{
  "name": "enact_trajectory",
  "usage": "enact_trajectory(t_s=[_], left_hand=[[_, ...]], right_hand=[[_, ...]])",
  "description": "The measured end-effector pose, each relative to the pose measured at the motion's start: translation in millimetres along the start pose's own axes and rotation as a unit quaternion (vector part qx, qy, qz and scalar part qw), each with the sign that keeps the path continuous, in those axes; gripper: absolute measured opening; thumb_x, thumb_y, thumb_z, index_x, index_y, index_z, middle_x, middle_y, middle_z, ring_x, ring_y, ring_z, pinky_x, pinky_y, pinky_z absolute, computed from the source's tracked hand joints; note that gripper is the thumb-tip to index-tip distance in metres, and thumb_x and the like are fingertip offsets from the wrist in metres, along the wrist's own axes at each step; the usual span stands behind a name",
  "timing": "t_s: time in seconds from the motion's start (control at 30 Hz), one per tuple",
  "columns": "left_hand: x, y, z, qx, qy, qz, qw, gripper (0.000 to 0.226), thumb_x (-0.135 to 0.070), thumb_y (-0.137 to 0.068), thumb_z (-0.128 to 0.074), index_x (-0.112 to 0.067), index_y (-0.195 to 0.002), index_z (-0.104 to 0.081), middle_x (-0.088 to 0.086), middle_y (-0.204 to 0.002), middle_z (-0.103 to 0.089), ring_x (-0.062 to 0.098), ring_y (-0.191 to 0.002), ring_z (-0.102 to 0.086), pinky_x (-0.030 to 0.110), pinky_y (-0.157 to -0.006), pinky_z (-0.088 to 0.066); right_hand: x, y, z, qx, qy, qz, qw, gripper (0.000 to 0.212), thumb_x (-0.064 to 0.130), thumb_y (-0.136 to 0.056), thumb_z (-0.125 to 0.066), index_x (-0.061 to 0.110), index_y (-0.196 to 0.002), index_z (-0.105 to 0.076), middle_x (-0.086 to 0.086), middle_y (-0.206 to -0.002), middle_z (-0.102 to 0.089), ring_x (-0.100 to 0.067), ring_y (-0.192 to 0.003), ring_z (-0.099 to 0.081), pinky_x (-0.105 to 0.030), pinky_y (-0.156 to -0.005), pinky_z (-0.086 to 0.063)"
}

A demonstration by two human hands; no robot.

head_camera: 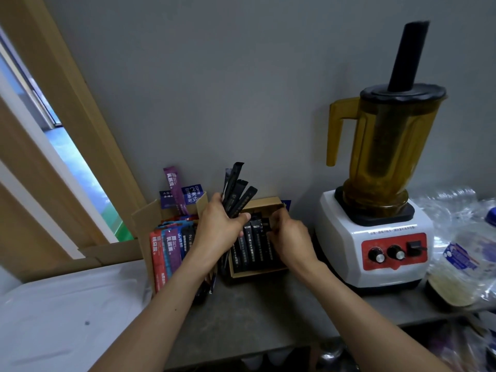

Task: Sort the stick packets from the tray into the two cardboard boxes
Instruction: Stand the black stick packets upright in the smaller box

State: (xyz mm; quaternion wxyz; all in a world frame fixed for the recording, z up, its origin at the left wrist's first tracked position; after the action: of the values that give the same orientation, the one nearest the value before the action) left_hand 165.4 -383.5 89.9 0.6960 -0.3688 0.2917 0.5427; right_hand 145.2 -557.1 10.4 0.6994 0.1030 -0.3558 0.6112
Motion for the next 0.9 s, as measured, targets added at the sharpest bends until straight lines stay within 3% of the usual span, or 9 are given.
enact_trajectory(t_s=[0.1,0.2,0.43,0.57,0.67,0.73,0.8,0.9], left_hand=[[2,2,1,-0.001,-0.004,0.002,1.0,0.034,-0.025,-0.091,-0.076,-0.023,-0.115,-0.051,-0.001,-0.088,-0.071,0.007,-0.062,-0.072,0.031,-0.068,-0.061],[2,4,2,-0.005,-0.009,0.001,1.0,0.034,-0.027,-0.092,-0.076,-0.025,-0.114,-0.051,-0.001,-0.086,-0.07,0.004,-0.061,-0.071,0.02,-0.059,-0.054],[4,10,3,0.002,-0.015,0.004,1.0,0.036,-0.031,-0.092,-0.075,-0.026,-0.118,-0.05,0.001,-0.083,-0.072,-0.002,-0.061,-0.069,0.004,-0.048,-0.043],[6,12,0,0.005,-0.015,0.015,1.0,0.038,-0.032,-0.092,-0.075,-0.024,-0.119,-0.05,0.003,-0.084,-0.071,-0.004,-0.062,-0.068,0.003,-0.048,-0.042],[9,13,-2,0.014,-0.025,0.022,0.999,0.039,-0.033,-0.092,-0.075,-0.025,-0.121,-0.05,0.003,-0.091,-0.071,-0.003,-0.062,-0.069,0.005,-0.047,-0.044],[10,13,-4,0.018,-0.029,0.025,0.999,0.038,-0.032,-0.091,-0.076,-0.025,-0.12,-0.051,0.001,-0.092,-0.071,-0.001,-0.06,-0.069,0.006,-0.046,-0.044],[11,13,-9,0.03,-0.029,0.029,0.999,0.039,-0.031,-0.091,-0.076,-0.025,-0.12,-0.051,-0.003,-0.092,-0.071,0.002,-0.06,-0.07,0.01,-0.047,-0.046],[11,14,-17,0.049,-0.03,0.03,0.998,0.042,-0.03,-0.089,-0.077,-0.028,-0.122,-0.051,-0.004,-0.092,-0.071,0.005,-0.062,-0.072,0.02,-0.053,-0.052]], right_hand=[[1,1,-8,0.003,0.026,0.004,1.0,0.023,0.021,-0.098,-0.066,0.02,-0.118,-0.057,0.003,-0.104,-0.07,-0.015,-0.091,-0.069,-0.021,-0.066,-0.048],[-1,2,-15,0.006,0.045,0.014,0.999,0.014,0.022,-0.098,-0.066,0.022,-0.11,-0.06,0.004,-0.101,-0.07,-0.014,-0.091,-0.071,-0.028,-0.074,-0.058],[-3,1,-19,-0.014,0.096,0.029,0.995,0.007,0.028,-0.101,-0.062,0.027,-0.107,-0.063,0.006,-0.098,-0.07,-0.01,-0.088,-0.069,-0.025,-0.07,-0.054],[-7,1,-20,0.008,0.08,0.017,0.997,0.009,0.029,-0.102,-0.06,0.027,-0.109,-0.066,0.005,-0.102,-0.071,-0.01,-0.091,-0.069,-0.023,-0.072,-0.052],[3,3,-1,-0.041,-0.076,-0.003,0.996,0.013,0.037,-0.101,-0.06,0.03,-0.107,-0.07,0.01,-0.093,-0.073,-0.004,-0.086,-0.071,-0.022,-0.072,-0.054],[19,7,23,-0.072,-0.281,-0.008,0.957,0.02,0.041,-0.1,-0.062,0.026,-0.1,-0.074,0.006,-0.084,-0.075,-0.004,-0.077,-0.072,-0.024,-0.07,-0.056],[37,12,43,-0.029,-0.418,-0.014,0.908,0.023,0.042,-0.096,-0.067,0.022,-0.094,-0.077,0.003,-0.082,-0.077,-0.004,-0.074,-0.071,-0.019,-0.065,-0.053],[49,14,50,0.043,-0.47,-0.021,0.881,0.011,0.025,-0.09,-0.076,0.014,-0.09,-0.078,-0.002,-0.084,-0.078,-0.009,-0.073,-0.073,-0.021,-0.066,-0.055]])
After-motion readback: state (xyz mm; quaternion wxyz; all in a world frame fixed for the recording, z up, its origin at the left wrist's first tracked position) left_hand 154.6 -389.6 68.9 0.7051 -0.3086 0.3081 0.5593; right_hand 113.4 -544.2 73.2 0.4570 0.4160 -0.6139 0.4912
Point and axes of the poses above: each hand's wrist, its own y-axis away from the middle knuckle, its own z-axis out of the back of the hand, x = y × z, the point moved 4 cm from there along -y, towards the middle knuckle
